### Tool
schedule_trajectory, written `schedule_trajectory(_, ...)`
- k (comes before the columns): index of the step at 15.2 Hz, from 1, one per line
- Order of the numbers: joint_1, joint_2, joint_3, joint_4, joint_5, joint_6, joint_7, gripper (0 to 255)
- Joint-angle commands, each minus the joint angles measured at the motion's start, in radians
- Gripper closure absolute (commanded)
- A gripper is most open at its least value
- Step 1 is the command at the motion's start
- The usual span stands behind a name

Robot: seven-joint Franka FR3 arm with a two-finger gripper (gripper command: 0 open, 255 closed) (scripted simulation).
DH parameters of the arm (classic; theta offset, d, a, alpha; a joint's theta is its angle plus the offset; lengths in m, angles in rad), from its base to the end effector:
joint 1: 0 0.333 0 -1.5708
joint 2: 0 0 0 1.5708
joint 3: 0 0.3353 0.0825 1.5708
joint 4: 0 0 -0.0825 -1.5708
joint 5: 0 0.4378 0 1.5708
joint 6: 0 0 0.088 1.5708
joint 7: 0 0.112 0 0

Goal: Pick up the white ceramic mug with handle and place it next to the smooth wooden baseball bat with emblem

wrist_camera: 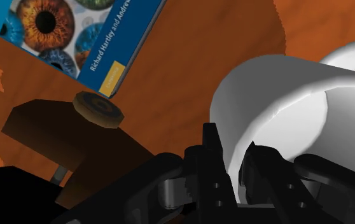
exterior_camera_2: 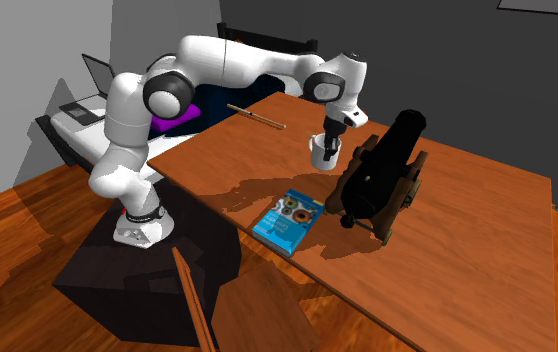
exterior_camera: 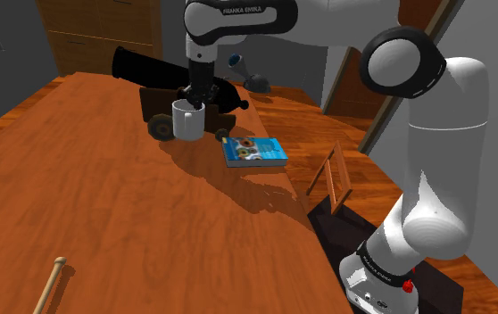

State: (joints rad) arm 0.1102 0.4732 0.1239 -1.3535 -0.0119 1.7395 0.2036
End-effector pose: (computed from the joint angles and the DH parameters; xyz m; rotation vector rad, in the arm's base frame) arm 0.7317 0.1564 0.4457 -3.1122 -0.0340 0.1425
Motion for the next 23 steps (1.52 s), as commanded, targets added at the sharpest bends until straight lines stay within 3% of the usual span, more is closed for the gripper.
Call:
schedule_trajectory(1,0.000,-0.002,0.000,0.027,0.000,-0.029,-0.001,255)
schedule_trajectory(13,0.006,0.018,0.001,0.216,-0.002,-0.198,0.004,255)
schedule_trajectory(17,0.040,-0.115,0.023,0.012,0.011,-0.125,0.064,255)
schedule_trajectory(23,0.095,-0.263,0.064,-0.200,0.031,-0.055,0.162,255)
